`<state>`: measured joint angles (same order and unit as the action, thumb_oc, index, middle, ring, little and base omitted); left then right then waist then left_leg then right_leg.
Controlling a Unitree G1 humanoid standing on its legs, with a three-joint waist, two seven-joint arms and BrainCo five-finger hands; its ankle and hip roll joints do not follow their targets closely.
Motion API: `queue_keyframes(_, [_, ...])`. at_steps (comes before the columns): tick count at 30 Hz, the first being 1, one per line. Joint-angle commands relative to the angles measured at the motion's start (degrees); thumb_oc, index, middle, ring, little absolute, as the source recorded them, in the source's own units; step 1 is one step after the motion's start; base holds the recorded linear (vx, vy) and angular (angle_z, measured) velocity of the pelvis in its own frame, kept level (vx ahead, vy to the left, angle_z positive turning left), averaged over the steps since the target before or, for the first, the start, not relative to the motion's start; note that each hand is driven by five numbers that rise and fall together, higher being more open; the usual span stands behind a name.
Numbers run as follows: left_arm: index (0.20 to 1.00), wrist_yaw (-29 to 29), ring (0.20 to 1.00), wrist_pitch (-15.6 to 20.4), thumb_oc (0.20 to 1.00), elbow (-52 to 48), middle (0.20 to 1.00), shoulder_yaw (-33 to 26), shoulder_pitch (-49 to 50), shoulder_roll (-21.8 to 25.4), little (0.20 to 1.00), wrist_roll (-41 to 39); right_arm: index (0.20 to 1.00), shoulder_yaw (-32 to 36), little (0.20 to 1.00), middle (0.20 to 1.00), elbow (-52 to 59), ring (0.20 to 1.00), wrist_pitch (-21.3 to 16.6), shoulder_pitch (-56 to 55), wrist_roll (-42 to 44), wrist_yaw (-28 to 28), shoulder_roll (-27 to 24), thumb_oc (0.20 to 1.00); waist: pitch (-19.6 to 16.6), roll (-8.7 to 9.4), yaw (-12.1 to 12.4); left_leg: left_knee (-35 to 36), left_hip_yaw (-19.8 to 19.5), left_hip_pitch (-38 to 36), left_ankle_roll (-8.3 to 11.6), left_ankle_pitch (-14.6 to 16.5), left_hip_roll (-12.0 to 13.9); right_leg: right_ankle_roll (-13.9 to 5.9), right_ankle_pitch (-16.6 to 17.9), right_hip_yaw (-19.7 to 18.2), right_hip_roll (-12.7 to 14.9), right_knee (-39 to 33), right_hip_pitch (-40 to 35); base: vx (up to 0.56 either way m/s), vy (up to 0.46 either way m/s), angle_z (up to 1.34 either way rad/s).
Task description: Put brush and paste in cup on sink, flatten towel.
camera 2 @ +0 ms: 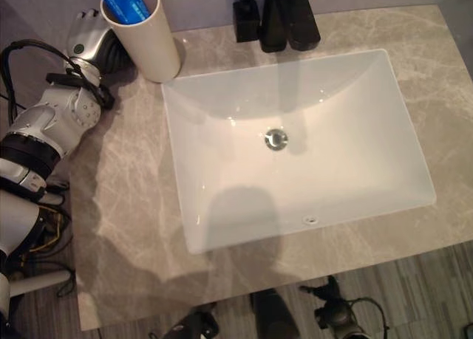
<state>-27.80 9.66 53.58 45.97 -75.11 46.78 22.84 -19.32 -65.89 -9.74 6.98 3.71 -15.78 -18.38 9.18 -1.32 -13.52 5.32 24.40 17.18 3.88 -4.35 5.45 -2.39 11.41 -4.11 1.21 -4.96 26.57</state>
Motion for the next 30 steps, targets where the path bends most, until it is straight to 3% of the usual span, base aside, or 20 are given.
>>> queue_keyframes(1, [0.200,-1.13,0.200,-1.42,0.200,3.45,0.200,-3.24,-6.17,-0.04,0.200,-0.76,1.000,-0.08,1.000,1.000,-1.36,1.000,0.38,-1.53,0.87,-0.05,-1.36,1.000,0.00,-0.60,-0.05,-0.33,-3.91,-6.15,4.01,-0.94,1.98,-5.67,0.01,2.52,1.31,-0.04,-3.06,0.00,0.000,0.00])
queue_keyframes(9, [0.200,-0.99,0.200,-1.74,0.200,1.81,0.200,-8.10,-0.68,4.05,0.200,-2.51,1.000,-0.18,1.000,1.000,-2.21,1.000,0.86,-0.26,1.61,1.11,-1.09,1.000,0.23,-0.10,1.50,-0.32,-6.02,-5.82,3.46,-0.48,1.44,-5.64,0.06,4.74,2.38,-0.04,-4.27,-0.05,0.007,0.17])
queue_keyframes(17, [0.200,1.01,0.200,3.67,0.200,-22.81,0.200,-17.04,16.40,11.27,0.200,-1.06,1.000,1.63,1.000,1.000,-2.14,1.000,0.97,-0.67,0.23,1.50,-0.94,1.000,0.33,0.79,3.41,-0.34,-7.05,-5.57,3.18,-0.32,1.11,-5.42,-0.21,5.45,2.43,-0.04,-4.86,-0.02,0.005,0.03])
queue_keyframes(25, [0.200,2.75,0.200,6.62,0.200,-34.20,0.200,-21.87,24.84,11.65,0.200,-0.41,1.000,3.09,1.000,1.000,-0.68,1.000,0.01,-2.19,-0.11,1.60,-1.18,1.000,0.31,0.53,4.09,-0.32,-6.60,-4.93,3.23,-0.17,1.03,-5.70,-0.11,5.18,2.25,-0.04,-4.10,0.00,-0.001,-0.02])
queue_keyframes(30, [0.200,3.12,0.200,6.46,0.200,-31.84,0.200,-18.82,22.81,10.88,0.200,0.77,1.000,3.29,1.000,1.000,-1.06,1.000,0.31,-2.71,-1.64,1.05,-1.88,1.000,0.35,-0.10,3.60,-0.45,-6.33,-5.18,3.42,-0.50,1.02,-5.50,-0.21,4.83,2.29,-0.04,-3.98,0.02,-0.003,0.00])
